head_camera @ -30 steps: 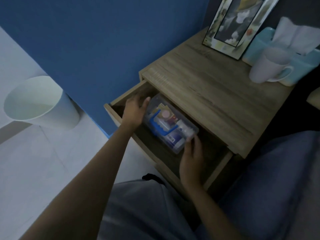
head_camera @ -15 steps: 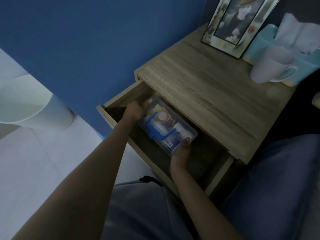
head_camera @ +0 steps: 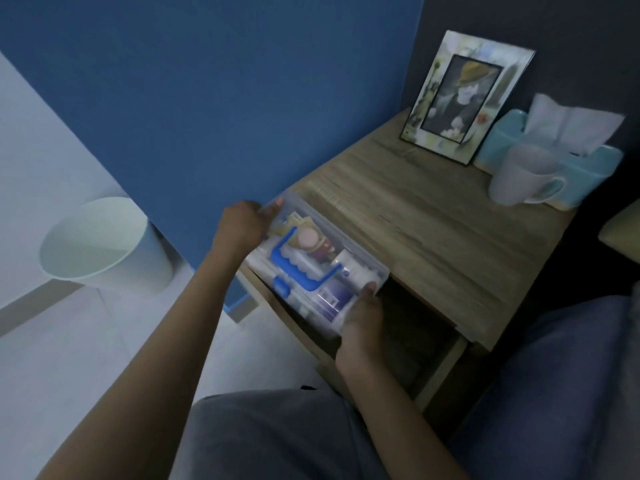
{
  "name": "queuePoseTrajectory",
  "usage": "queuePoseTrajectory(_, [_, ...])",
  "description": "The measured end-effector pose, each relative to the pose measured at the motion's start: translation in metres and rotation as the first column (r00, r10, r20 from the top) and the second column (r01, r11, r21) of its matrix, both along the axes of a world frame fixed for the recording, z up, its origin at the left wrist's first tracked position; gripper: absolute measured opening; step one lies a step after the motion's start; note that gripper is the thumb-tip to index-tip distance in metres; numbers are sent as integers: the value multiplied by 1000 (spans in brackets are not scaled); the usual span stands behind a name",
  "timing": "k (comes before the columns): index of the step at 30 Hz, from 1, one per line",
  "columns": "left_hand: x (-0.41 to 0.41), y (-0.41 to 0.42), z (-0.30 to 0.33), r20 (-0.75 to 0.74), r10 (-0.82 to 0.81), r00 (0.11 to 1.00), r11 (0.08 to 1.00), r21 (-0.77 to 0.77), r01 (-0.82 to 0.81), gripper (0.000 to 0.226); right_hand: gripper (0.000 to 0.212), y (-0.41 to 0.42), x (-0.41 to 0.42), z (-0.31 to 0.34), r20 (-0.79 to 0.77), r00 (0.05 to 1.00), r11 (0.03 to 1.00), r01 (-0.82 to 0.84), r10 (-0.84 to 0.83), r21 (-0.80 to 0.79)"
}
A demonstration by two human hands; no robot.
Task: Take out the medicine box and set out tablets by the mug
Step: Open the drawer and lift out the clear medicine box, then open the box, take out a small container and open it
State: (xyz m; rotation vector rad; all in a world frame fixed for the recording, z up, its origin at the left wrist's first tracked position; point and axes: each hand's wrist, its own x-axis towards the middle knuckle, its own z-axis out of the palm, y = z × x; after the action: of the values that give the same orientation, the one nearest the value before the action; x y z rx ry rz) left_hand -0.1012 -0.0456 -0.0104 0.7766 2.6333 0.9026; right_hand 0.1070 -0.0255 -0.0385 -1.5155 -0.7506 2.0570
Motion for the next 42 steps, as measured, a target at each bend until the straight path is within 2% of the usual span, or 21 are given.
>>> queuePoseTrajectory(3, [-3,0,29,-69,48,996,998,-27,-50,61,46,16,-3,23,31,998,997,-50,48,52])
queuePoseTrajectory(6, [-2,10,50,-71,61,996,998,26,-59,62,43,48,-6,44,79,988,983,-140,132,116])
queuePoseTrajectory(11, [5,50,46,65,23,998,996,87,-28,53,39,141,-19,61,193,970,942,-200,150,271])
queuePoseTrajectory(15, [6,105,23,122,-17,992,992,123,2,54,47,221,-32,53,334,936,878,-251,113,407])
queuePoseTrajectory(18, [4,138,9,189,-17,982,990,141,-10,49,48,261,-38,44,392,912,857,-295,121,423])
queuePoseTrajectory(20, [4,153,4,218,-9,976,990,140,-22,56,52,278,-41,41,425,896,846,-322,127,426])
queuePoseTrajectory(24, [10,168,6,207,17,978,992,120,-42,55,38,299,-41,44,477,874,790,-354,91,500])
queuePoseTrajectory(28, [16,176,10,208,14,978,989,139,-43,50,45,311,-37,40,529,840,780,-409,120,474])
queuePoseTrajectory(31, [14,181,9,217,27,976,988,142,-59,53,54,319,-39,36,600,790,716,-494,131,494])
queuePoseTrajectory(34, [16,183,6,210,57,976,977,190,-98,55,52,325,-40,29,592,796,678,-505,126,534])
queuePoseTrajectory(36, [19,183,6,217,76,973,959,252,-131,50,44,326,-38,28,587,802,678,-492,109,547])
queuePoseTrajectory(42, [34,181,12,276,127,953,926,311,-213,49,43,321,-42,32,530,840,726,-435,116,532])
